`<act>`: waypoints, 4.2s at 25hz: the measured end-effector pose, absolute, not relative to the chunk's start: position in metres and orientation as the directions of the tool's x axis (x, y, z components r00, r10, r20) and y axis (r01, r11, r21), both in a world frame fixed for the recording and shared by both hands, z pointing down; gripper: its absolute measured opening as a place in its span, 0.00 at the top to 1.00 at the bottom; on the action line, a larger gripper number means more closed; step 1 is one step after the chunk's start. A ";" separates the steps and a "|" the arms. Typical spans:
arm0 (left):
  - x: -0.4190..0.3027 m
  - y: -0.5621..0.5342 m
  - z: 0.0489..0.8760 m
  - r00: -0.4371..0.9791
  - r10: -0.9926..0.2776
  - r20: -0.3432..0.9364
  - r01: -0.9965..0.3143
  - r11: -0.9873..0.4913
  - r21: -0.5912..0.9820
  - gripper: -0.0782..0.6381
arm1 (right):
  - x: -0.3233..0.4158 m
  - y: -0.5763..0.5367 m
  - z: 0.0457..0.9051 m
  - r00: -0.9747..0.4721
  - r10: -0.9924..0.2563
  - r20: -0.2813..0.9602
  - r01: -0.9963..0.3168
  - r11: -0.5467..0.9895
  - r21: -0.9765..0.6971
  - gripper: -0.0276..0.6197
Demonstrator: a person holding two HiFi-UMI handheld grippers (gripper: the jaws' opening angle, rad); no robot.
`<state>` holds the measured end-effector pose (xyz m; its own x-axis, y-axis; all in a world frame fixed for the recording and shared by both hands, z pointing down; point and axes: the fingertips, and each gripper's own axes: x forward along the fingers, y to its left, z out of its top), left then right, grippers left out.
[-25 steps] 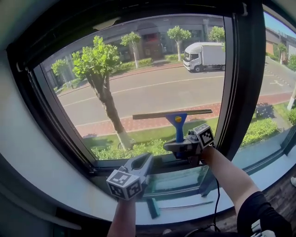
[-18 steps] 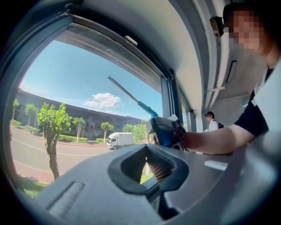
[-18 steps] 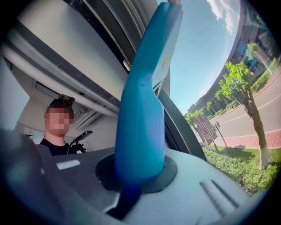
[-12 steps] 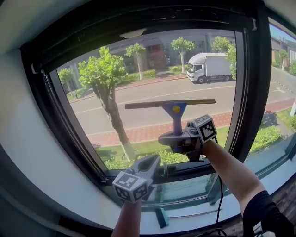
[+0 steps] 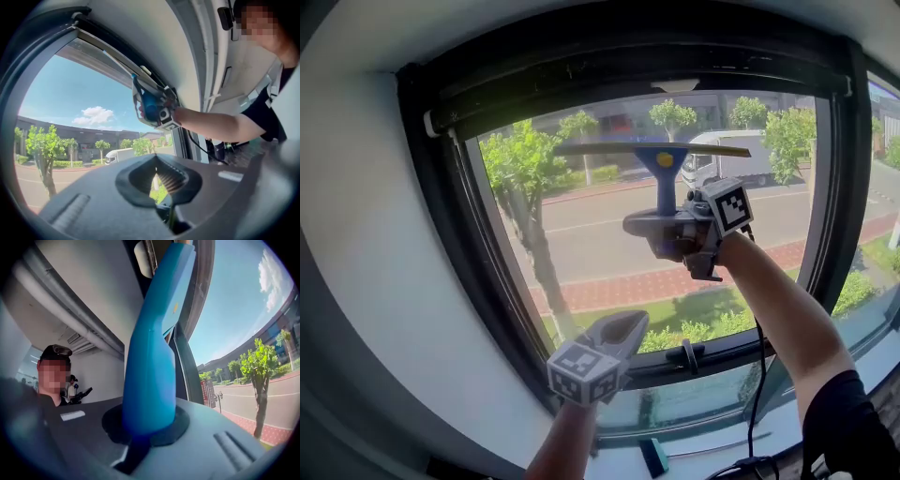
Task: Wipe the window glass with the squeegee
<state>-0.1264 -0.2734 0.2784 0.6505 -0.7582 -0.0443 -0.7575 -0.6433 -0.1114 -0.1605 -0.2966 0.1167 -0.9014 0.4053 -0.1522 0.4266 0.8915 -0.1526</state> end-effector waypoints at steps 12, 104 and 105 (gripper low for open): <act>-0.180 -0.264 0.249 0.662 -0.744 -0.090 -0.744 -0.640 -0.190 0.89 | -0.207 -0.310 0.059 -0.916 0.400 -0.009 0.399 0.911 -0.099 0.95; -0.159 -0.261 0.308 0.677 -0.736 0.007 -0.733 -0.675 -0.081 0.89 | -0.206 -0.325 0.316 -0.914 0.388 -0.120 0.403 0.831 -0.383 0.93; -0.158 -0.262 0.309 0.678 -0.735 0.008 -0.733 -0.676 -0.080 0.89 | -0.205 -0.324 0.322 -0.913 0.389 -0.123 0.405 0.827 -0.391 0.93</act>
<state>-0.1582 -0.2616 0.3094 0.6776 -0.7354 0.0077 -0.7327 -0.6759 -0.0797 -0.2051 -0.3245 0.3216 -0.9131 0.3888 -0.1226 0.4045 0.8265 -0.3915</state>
